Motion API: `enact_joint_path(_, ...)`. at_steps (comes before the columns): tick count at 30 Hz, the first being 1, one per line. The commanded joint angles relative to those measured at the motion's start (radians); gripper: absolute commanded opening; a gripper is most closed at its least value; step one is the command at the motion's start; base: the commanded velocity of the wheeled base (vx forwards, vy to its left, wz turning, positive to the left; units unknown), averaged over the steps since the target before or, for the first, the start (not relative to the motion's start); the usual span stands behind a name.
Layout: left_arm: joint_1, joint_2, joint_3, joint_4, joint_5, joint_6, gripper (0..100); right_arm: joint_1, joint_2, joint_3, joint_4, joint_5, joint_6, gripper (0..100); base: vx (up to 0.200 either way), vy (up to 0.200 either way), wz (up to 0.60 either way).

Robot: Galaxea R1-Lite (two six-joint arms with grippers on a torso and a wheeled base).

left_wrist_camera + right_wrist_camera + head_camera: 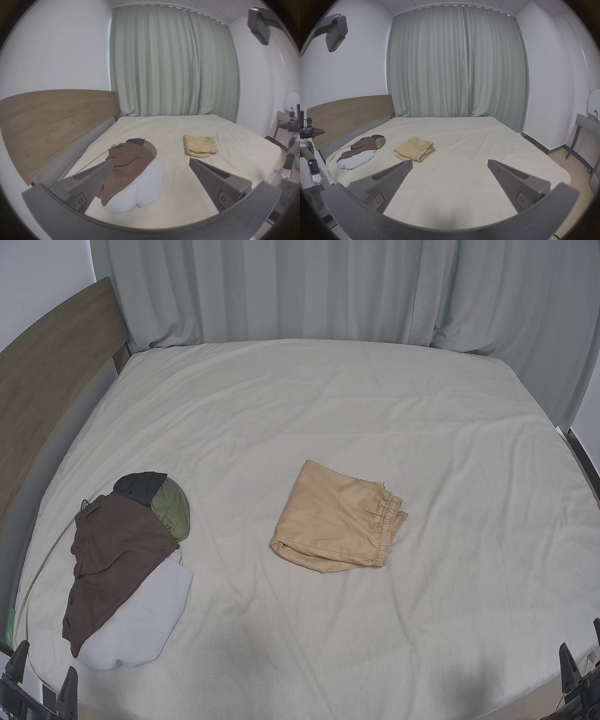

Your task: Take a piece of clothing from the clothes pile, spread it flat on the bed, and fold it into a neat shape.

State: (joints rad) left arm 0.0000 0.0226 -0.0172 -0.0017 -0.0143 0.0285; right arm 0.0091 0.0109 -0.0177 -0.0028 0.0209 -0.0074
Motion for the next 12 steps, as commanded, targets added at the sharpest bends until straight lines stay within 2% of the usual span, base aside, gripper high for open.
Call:
enact_joint_path(1, 0.006, -0.023, 0.016, 0.003, 0.019, -0.015, 100, 0.0, -0.005, 0.018, 0.001, 0.008, -0.008, 100, 0.0, 0.0, 0.0)
enact_joint_path(12, 0.005, -0.023, 0.016, 0.003, 0.02, -0.018, 100, -0.001, -0.005, 0.018, 0.001, 0.007, -0.003, 100, 0.0, 0.0, 0.0)
